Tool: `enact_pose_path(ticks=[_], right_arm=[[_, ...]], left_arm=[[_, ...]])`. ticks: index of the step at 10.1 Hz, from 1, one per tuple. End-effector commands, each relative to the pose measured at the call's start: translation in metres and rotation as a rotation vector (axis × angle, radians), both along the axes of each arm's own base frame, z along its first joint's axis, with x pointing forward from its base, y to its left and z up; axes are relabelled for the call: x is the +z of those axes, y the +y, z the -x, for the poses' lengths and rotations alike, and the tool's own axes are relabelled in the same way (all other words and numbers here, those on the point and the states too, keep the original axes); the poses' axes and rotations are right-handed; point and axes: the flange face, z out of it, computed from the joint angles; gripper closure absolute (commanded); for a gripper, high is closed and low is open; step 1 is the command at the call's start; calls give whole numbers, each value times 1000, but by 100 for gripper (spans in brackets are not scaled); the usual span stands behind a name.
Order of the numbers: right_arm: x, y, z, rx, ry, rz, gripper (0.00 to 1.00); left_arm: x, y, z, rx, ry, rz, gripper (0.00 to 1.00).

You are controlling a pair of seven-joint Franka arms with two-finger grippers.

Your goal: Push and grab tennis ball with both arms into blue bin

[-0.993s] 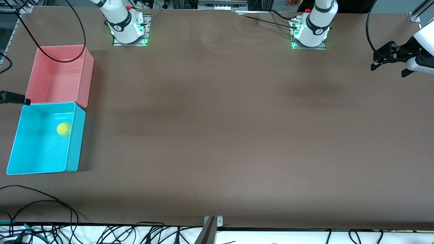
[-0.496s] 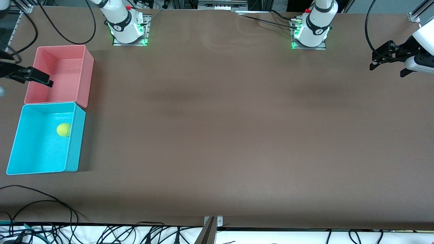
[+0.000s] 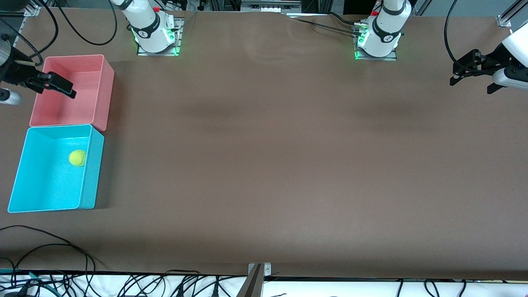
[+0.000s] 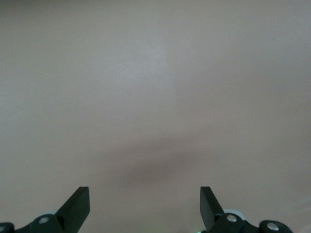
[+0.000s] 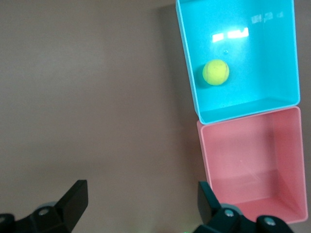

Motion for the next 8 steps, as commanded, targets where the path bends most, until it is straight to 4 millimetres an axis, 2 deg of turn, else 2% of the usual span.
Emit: enact_pose_path(ticks=[1,2,3,4,5,8], right_arm=[[33,-7,10,3,19,32,0],[33,-6,9,24,14,32,0],[31,-14,9,41,22,28,0],[23,3,3,74,39,41,0],[25,11,-2,91,43,48,0],[27,11,-8,93,67,44,0]], left_arm=[[9,-1,-3,5,-4,19,0],[10,-2,-3,4,-5,19,0],[9,-2,-3,4,-4,19,0],[10,-4,-3,-4,-5,21,0],[10,-12,-3,-15,-5,18,0],[11,-17,-2,-23,-8,19,0]])
